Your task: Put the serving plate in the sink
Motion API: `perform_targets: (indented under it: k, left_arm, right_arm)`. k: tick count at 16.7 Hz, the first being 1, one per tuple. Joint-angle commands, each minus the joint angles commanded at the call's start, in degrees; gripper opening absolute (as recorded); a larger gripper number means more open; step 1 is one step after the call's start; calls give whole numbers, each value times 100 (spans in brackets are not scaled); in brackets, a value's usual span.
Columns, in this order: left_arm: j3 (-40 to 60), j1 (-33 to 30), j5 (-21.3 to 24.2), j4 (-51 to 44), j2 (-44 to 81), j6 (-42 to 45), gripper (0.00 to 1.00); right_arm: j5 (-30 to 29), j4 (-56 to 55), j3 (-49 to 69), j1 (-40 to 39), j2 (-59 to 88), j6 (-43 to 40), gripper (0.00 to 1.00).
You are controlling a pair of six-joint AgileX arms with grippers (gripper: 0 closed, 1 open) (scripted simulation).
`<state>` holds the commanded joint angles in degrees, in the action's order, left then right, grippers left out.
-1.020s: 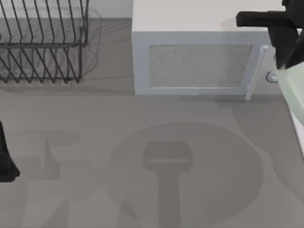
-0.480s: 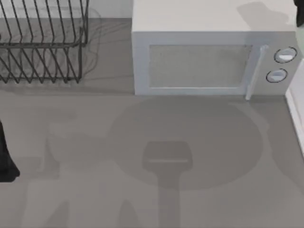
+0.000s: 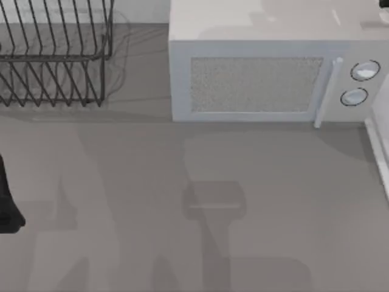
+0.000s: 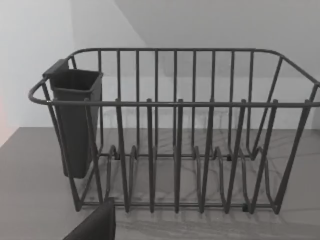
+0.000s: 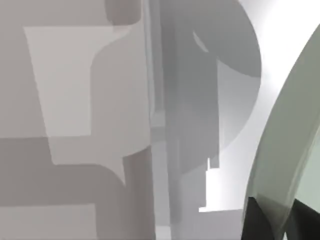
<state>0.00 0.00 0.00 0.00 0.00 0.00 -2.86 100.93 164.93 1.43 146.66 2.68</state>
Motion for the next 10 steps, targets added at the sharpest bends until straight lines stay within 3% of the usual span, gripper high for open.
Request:
perform_targets:
  k: [4, 9, 10]
  left_arm:
    - [0, 0, 0, 0, 0, 0, 100]
    - [0, 0, 0, 0, 0, 0, 100]
    - [0, 0, 0, 0, 0, 0, 100]
  right_arm:
    - [211, -22, 144, 313, 802, -557, 0]
    - [231, -25, 120, 331, 857, -600, 0]
    - [231, -25, 120, 331, 857, -600, 8]
